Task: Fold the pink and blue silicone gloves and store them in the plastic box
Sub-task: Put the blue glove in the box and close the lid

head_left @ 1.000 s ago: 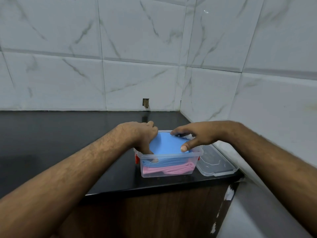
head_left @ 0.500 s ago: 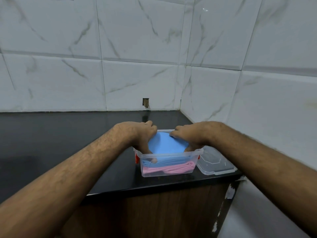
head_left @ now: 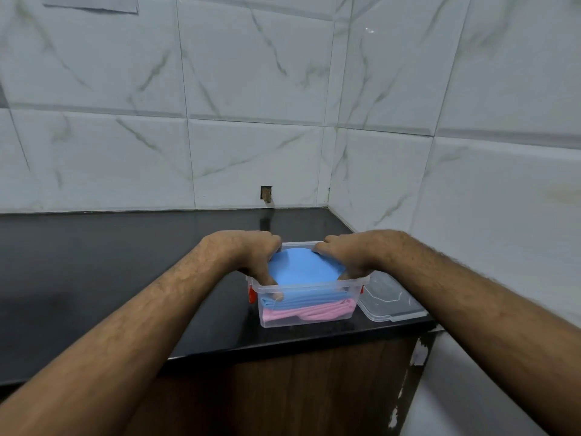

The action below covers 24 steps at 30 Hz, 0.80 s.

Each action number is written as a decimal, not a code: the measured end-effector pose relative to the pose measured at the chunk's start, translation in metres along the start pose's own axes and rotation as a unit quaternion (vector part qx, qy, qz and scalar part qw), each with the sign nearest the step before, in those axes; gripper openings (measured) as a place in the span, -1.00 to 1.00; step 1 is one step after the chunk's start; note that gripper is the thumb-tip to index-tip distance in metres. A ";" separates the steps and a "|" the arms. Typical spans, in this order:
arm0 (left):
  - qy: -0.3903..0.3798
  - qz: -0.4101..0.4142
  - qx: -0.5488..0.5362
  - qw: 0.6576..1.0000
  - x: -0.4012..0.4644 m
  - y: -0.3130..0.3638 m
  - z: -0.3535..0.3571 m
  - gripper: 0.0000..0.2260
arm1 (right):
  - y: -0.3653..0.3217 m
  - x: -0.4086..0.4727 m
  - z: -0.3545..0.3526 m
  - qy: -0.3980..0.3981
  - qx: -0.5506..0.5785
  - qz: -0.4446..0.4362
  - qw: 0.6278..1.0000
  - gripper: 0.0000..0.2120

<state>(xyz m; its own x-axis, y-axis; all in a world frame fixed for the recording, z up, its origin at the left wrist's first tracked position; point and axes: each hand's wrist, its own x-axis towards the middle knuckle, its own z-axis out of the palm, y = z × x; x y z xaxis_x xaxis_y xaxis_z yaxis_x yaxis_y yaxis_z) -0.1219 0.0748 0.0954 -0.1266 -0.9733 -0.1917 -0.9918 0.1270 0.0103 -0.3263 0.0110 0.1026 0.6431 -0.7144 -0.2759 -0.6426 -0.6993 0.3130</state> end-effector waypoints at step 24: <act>0.260 0.072 0.063 0.961 0.000 0.075 0.018 -0.64 | 0.027 -0.039 -0.017 0.064 0.086 0.056 0.993 -0.36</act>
<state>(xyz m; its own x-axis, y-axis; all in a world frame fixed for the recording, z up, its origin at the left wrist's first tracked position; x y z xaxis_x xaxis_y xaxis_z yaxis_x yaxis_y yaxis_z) -0.1957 0.0878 0.0790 -0.2856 -0.9037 0.3191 -0.9578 0.2584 -0.1254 -0.3614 0.0207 0.1372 0.6037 -0.7872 -0.1257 -0.7680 -0.6166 0.1730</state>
